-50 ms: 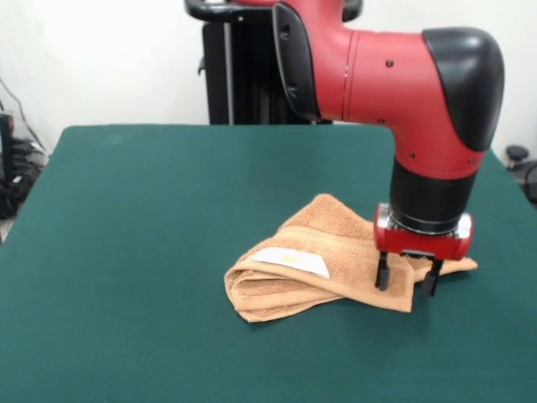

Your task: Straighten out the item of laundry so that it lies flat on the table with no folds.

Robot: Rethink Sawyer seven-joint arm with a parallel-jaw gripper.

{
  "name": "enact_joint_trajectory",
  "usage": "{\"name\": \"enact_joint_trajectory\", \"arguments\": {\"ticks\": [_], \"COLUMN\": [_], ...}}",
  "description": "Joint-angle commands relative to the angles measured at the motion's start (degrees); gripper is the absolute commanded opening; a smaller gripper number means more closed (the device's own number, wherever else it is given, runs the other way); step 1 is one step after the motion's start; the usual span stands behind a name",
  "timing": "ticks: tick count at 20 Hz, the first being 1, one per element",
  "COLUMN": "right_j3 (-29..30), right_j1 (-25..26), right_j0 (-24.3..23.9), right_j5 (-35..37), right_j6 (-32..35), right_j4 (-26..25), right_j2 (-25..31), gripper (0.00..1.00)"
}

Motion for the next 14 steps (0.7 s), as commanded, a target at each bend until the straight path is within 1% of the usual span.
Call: {"name": "enact_joint_trajectory", "arguments": {"ticks": [1,10,14], "right_j3": [3.0,2.4,1.0], "right_j1": [4.7,5.4,5.9], "right_j0": [-0.9,-0.4,0.4], "right_j5": [-3.3,-4.2,-2.0], "right_j6": [11.1,11.4,11.9], "right_j4": [0.5,0.2,0.0], "right_j2": [4.0,3.1,1.6], "gripper": [1.00,1.00,1.00]}}
